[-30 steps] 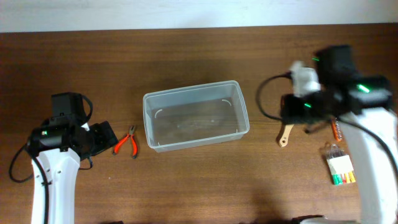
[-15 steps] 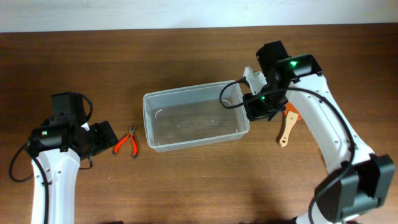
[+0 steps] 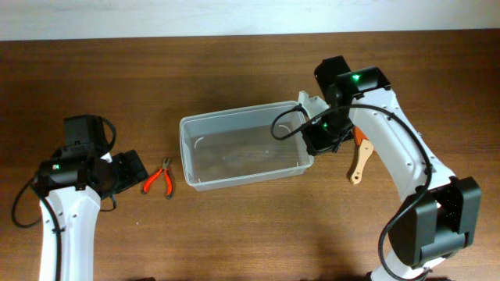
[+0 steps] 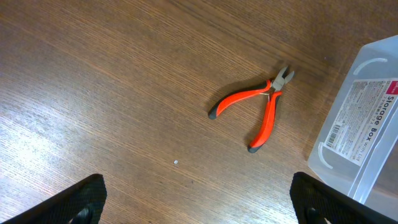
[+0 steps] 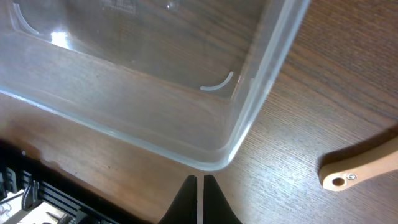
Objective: Pack container
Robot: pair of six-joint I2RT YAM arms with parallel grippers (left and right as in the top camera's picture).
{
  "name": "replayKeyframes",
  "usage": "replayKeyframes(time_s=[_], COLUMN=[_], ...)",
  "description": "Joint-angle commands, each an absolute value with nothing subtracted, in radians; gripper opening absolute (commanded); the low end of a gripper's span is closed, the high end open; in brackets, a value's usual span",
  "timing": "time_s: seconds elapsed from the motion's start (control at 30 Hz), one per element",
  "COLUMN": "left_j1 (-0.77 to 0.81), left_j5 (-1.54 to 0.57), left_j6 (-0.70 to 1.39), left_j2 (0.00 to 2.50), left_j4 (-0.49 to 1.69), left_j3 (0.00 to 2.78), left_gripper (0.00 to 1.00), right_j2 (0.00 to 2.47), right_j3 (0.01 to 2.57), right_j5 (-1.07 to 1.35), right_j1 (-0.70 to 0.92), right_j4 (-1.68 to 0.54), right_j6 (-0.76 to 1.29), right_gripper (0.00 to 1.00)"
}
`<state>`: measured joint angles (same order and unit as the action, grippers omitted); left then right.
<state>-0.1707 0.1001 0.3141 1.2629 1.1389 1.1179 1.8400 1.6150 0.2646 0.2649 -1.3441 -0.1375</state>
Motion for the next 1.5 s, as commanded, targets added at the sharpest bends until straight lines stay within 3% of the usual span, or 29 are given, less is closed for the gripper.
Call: replayKeyframes(time_s=[0.0,0.9,1.13,1.3,1.4,1.47], left_j1=[-0.167,-0.167,-0.167,-0.166,-0.166,-0.166], left_j5=[0.085,0.086,0.086,0.096,0.101,0.089], left_j6=[0.324,0.324,0.324,0.294,0.255,0.245], left_j2=[1.258,1.258,1.258,1.258,1.258,1.258], left_j4=[1.136,1.135,1.132,1.129,1.129,1.129], left_j3=[1.113,1.113,1.113,1.113,1.113,1.113], left_gripper=[0.96,0.96,0.96,0.96,0.96,0.96], right_j2=[1.858,1.858,1.858,1.858,1.858,1.858], right_j3=[1.591,1.401,1.45,1.628,1.813,1.957], right_j5=[0.277,0.277,0.277,0.273,0.216,0.137], right_j1=[0.282,0.321,0.32,0.32,0.319,0.319], right_j4=[-1.325,-1.247,-1.247,-1.311,-1.409,-1.499], right_j6=[-0.158,-0.184,-0.183,-0.184,-0.184,-0.183], right_gripper=[0.04,0.04,0.04,0.05,0.16,0.34])
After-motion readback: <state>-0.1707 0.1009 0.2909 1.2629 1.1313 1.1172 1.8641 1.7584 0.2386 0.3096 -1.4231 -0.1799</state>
